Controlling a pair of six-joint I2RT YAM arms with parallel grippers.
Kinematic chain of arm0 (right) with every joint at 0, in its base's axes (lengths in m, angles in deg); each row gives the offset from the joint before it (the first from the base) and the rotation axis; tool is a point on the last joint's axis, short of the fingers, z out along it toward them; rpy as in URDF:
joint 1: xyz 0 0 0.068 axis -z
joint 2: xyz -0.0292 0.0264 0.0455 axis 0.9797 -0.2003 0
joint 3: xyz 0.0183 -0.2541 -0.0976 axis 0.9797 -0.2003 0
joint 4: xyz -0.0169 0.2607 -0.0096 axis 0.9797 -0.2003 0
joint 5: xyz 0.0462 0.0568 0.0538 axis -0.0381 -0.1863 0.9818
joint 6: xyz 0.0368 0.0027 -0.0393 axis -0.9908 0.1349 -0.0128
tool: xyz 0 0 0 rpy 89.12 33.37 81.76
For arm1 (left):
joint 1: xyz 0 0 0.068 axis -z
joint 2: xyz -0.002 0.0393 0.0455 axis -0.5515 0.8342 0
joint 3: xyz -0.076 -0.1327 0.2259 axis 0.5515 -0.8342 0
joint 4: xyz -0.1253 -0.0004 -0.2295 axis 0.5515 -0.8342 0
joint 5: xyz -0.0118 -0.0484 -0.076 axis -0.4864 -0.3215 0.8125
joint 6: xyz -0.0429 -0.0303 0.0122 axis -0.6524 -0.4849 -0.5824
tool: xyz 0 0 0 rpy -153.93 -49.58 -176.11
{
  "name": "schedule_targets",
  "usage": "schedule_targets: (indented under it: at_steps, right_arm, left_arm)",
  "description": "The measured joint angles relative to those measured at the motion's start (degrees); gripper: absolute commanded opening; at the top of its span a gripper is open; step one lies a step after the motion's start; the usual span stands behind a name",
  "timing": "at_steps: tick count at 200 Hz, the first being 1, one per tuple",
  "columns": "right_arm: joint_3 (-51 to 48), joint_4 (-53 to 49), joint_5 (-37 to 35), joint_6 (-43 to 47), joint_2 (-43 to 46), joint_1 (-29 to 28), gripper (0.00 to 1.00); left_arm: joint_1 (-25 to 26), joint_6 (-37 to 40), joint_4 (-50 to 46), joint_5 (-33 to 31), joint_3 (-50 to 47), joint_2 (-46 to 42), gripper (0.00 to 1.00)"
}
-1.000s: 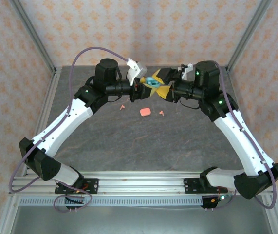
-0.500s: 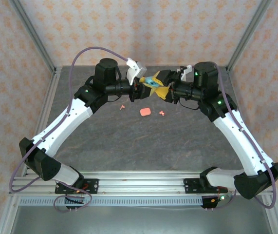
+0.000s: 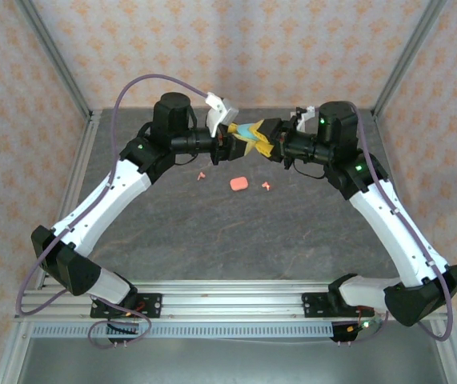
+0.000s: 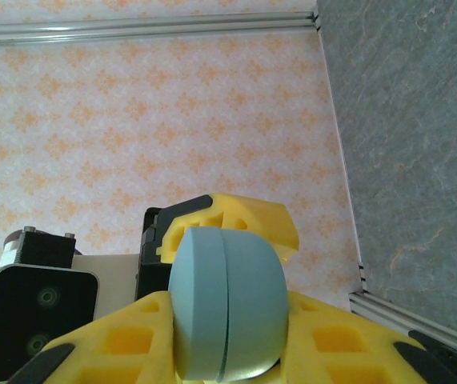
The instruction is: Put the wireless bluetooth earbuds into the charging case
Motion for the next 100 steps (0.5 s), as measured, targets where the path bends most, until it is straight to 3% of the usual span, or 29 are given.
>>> schedule_targets:
  at_steps: [100]
  right_arm:
    - [-1.4,2.1,-0.1,-0.4,0.0,0.0,0.10]
  left_arm:
    - [-0.4,1.1,-2.9,1.2,1.4,0.4,0.52]
